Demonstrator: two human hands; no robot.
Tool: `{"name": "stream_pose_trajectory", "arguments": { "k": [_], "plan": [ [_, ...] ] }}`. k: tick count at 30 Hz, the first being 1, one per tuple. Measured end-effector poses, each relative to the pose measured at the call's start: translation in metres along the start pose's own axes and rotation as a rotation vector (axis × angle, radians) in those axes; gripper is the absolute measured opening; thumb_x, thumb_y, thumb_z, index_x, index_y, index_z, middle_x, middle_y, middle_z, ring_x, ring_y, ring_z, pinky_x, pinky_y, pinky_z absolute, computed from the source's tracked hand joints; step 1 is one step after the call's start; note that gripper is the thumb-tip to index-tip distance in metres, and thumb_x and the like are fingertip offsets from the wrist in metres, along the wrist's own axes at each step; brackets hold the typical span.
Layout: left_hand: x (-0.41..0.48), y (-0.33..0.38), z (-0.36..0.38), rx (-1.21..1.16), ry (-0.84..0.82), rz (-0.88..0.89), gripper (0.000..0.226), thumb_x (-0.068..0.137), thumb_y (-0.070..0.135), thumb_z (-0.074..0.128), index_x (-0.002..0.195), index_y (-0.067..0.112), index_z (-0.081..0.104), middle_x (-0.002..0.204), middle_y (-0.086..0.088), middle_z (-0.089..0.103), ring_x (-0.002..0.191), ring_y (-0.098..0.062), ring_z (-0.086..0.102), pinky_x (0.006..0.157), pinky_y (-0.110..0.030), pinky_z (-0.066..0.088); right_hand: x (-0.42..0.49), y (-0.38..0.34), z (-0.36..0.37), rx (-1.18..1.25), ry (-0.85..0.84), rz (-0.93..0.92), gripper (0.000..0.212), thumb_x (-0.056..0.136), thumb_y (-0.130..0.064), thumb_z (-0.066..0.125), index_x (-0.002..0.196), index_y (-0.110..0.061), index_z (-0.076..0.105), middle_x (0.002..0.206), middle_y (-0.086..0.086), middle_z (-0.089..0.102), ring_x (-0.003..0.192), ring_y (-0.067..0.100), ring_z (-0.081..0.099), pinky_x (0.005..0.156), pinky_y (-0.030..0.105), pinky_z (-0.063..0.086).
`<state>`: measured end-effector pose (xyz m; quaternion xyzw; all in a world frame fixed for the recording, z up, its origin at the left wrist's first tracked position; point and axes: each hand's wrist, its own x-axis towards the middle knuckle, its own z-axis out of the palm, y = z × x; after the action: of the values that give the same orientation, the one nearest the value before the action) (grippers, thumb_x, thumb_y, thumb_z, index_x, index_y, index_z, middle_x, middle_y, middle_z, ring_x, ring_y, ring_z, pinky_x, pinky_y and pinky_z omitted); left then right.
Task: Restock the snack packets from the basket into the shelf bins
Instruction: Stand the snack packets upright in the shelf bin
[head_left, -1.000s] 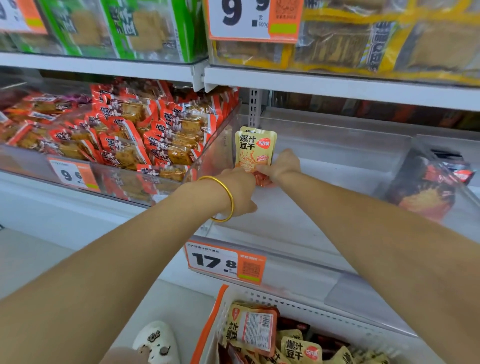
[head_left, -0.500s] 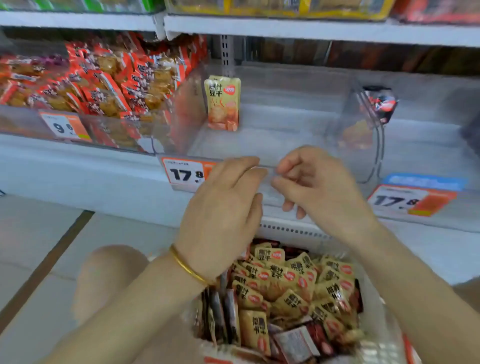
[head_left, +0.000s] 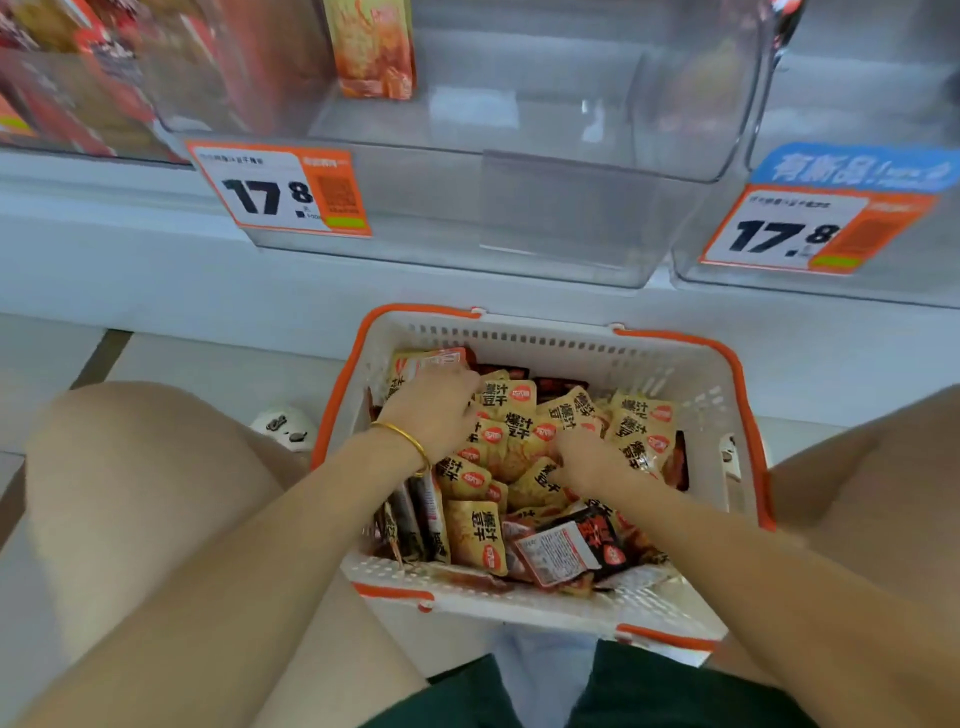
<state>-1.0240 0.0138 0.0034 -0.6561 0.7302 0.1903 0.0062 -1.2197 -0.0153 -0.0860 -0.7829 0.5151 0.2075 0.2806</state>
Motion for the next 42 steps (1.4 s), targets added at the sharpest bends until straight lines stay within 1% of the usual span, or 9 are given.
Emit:
{"name": "stream_pose_trajectory", "arguments": {
  "k": [3, 10, 15, 19, 23, 27, 35, 39, 42],
  "plan": [
    [0.0, 0.001, 0.003, -0.014, -0.065, 0.006, 0.034, 0.093, 0.016, 0.045, 0.126, 0.013, 0.056, 0.125, -0.007, 0.057, 0.117, -0.023, 0.05, 0.101, -0.037, 0.039, -0.002, -0.002, 0.004, -0.109, 0.039, -0.048, 0.007, 0.092, -0.018, 0.053, 0.095, -0.014, 0.058, 0.099, 0.005, 0.061, 0.095, 0.025, 0.058, 0.072, 0.037, 0.051],
    [-0.01, 0.013, -0.002, -0.393, -0.205, 0.003, 0.054, 0.088, 0.028, 0.064, 0.137, 0.02, 0.044, 0.138, 0.001, 0.05, 0.126, -0.014, 0.047, 0.105, -0.028, 0.038, -0.048, -0.03, -0.101, -0.098, 0.168, -0.373, 0.036, 0.095, -0.025, 0.051, 0.065, -0.026, 0.032, 0.068, -0.011, 0.038, 0.074, 0.016, 0.043, 0.064, 0.031, 0.036],
    [-0.023, 0.02, -0.032, -0.635, -0.053, 0.039, 0.021, 0.084, 0.019, 0.07, 0.081, 0.032, 0.053, 0.073, 0.012, 0.052, 0.067, -0.004, 0.049, 0.063, -0.021, 0.038, -0.081, -0.044, -0.146, 0.056, 0.263, -0.474, 0.025, 0.094, -0.024, 0.055, 0.072, -0.019, 0.045, 0.069, -0.007, 0.044, 0.065, 0.008, 0.042, 0.059, 0.023, 0.032],
    [-0.043, 0.019, -0.074, -0.813, 0.034, 0.018, 0.02, 0.083, 0.004, 0.068, 0.084, 0.024, 0.061, 0.08, 0.0, 0.064, 0.076, -0.016, 0.061, 0.071, -0.034, 0.05, -0.11, -0.056, -0.169, 0.555, 0.272, -0.484, 0.015, 0.09, -0.024, 0.06, 0.099, -0.012, 0.062, 0.093, 0.002, 0.068, 0.078, 0.006, 0.064, 0.067, 0.012, 0.047],
    [-0.066, 0.018, -0.123, -0.997, 0.169, 0.033, 0.015, 0.084, -0.002, 0.062, 0.089, 0.012, 0.065, 0.077, 0.005, 0.07, 0.068, -0.003, 0.064, 0.063, -0.017, 0.053, -0.137, -0.067, -0.18, 0.98, 0.098, -0.53, 0.036, 0.082, -0.022, 0.063, 0.114, -0.008, 0.058, 0.1, 0.013, 0.069, 0.081, 0.017, 0.07, 0.072, 0.029, 0.059],
    [-0.073, 0.017, -0.164, -1.033, 0.332, 0.059, 0.016, 0.086, 0.007, 0.063, 0.099, 0.014, 0.068, 0.087, 0.003, 0.073, 0.076, -0.006, 0.067, 0.069, -0.02, 0.054, -0.154, -0.098, -0.196, 1.04, 0.164, -0.611, 0.02, 0.081, -0.016, 0.064, 0.1, -0.018, 0.059, 0.08, -0.003, 0.072, 0.072, 0.011, 0.07, 0.061, 0.03, 0.059],
    [-0.017, -0.016, -0.242, -0.515, 0.743, -0.082, 0.028, 0.097, 0.03, 0.048, 0.099, 0.005, 0.061, 0.088, -0.007, 0.06, 0.073, -0.013, 0.054, 0.063, -0.027, 0.043, -0.102, -0.145, -0.308, 1.218, 0.291, -0.526, 0.012, 0.089, -0.003, 0.059, 0.083, -0.014, 0.061, 0.064, -0.001, 0.069, 0.052, 0.01, 0.065, 0.049, 0.024, 0.055],
    [0.017, -0.04, -0.254, -0.091, 0.551, -0.122, 0.021, 0.094, 0.022, 0.052, 0.108, 0.007, 0.057, 0.111, -0.016, 0.059, 0.103, -0.03, 0.054, 0.087, -0.037, 0.044, -0.014, -0.158, -0.338, 0.888, 0.539, -0.299, 0.012, 0.082, -0.005, 0.069, 0.086, -0.014, 0.063, 0.076, 0.002, 0.062, 0.057, 0.011, 0.054, 0.047, 0.018, 0.045],
    [0.037, -0.047, -0.258, 0.109, 0.341, -0.095, 0.024, 0.093, 0.028, 0.051, 0.101, 0.006, 0.057, 0.109, -0.02, 0.057, 0.104, -0.037, 0.053, 0.085, -0.037, 0.04, 0.045, -0.171, -0.341, 0.647, 0.61, -0.263, 0.033, 0.076, -0.014, 0.076, 0.108, -0.013, 0.066, 0.094, 0.003, 0.063, 0.088, 0.024, 0.064, 0.077, 0.034, 0.053]
  ]
}}
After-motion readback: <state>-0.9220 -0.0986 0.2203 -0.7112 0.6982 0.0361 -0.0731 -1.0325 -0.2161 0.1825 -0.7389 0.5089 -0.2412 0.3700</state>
